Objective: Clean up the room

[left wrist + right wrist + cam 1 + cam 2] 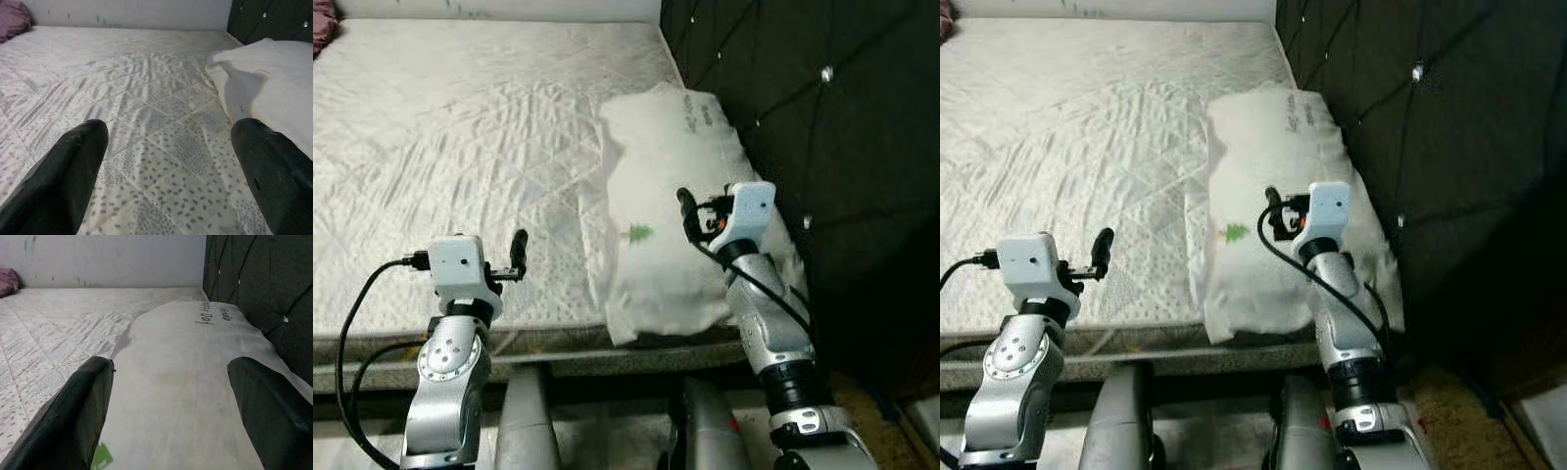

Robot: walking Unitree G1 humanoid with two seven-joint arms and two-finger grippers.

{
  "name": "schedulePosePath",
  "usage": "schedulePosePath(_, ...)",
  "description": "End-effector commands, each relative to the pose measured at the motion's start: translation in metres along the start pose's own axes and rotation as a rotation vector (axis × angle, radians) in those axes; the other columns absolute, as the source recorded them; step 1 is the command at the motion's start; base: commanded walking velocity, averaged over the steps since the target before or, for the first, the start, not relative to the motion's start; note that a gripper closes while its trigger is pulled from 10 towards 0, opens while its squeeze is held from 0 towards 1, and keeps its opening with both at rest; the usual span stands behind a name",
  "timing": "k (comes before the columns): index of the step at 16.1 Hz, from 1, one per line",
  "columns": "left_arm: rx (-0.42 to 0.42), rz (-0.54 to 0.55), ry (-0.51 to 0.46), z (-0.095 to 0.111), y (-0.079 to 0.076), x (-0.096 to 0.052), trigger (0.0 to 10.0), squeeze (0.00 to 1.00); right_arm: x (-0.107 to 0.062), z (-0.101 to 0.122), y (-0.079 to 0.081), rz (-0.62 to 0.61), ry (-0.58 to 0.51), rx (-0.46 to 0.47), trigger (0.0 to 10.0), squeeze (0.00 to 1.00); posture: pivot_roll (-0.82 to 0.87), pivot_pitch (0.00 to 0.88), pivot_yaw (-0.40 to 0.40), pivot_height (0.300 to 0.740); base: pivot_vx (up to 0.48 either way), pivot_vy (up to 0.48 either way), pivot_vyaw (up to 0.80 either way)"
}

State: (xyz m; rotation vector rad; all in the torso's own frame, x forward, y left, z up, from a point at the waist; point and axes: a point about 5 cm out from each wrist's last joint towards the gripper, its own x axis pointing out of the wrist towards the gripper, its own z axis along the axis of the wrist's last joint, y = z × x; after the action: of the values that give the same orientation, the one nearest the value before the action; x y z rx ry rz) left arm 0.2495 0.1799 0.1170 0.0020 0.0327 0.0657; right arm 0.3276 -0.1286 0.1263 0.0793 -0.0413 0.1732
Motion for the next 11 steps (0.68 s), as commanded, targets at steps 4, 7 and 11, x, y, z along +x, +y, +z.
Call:
schedulePosePath(4, 0.002, -0.026, 0.002, -0.0001, -0.0064, 0.0033, 10.0, 0.0, -0.0007, 0.0004, -0.0059, -0.025, 0.007, 0.0, 10.0, 0.0, 0.01, 0.0, -0.041, 0.726, 0.0, 0.0, 0.0)
schedulePosePath(7, 0.002, -0.021, 0.009, -0.0015, -0.0053, 0.0024, 10.0, 0.0, 0.0017, -0.0006, -0.0075, -0.042, 0.015, 0.009, 10.0, 0.0, 0.01, 0.0, -0.042, 0.74, 0.0, 0.0, 0.0)
schedulePosePath(11, -0.001, -0.006, 0.014, -0.0015, -0.0039, 0.0037, 10.0, 0.0, 0.0012, -0.0021, -0.0098, -0.066, 0.025, 0.016, 10.0, 0.0, 0.02, 0.0, -0.047, 0.74, 0.0, 0.0, 0.0)
